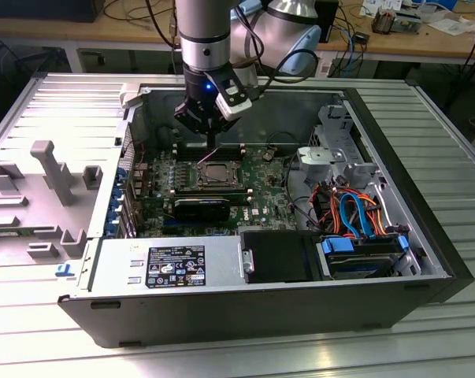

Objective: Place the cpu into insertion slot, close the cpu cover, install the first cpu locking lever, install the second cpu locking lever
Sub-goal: 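Install the first cpu locking lever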

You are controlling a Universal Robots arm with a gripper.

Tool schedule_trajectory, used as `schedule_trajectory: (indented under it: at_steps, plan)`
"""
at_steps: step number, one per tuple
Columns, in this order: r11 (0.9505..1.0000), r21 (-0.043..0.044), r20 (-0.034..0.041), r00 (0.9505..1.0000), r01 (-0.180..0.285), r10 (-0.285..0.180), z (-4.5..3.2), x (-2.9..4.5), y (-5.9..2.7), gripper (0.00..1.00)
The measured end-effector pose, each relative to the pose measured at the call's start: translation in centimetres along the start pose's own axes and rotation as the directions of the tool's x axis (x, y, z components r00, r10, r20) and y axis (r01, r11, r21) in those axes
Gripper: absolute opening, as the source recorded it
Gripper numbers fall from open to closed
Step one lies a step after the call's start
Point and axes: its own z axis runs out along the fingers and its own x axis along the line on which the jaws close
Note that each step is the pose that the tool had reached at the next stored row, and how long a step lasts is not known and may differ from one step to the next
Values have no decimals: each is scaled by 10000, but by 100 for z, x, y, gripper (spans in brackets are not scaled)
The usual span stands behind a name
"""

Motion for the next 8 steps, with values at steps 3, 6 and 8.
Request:
schedule_trajectory:
  at_steps: [3,6,8]
  plan:
    - [10000,0,0,10000,0,0,0,0,0,11]
    - [10000,-1,1,10000,0,0,4,-15,0,11]
    - [10000,0,1,10000,1,-1,12,-47,0,11]
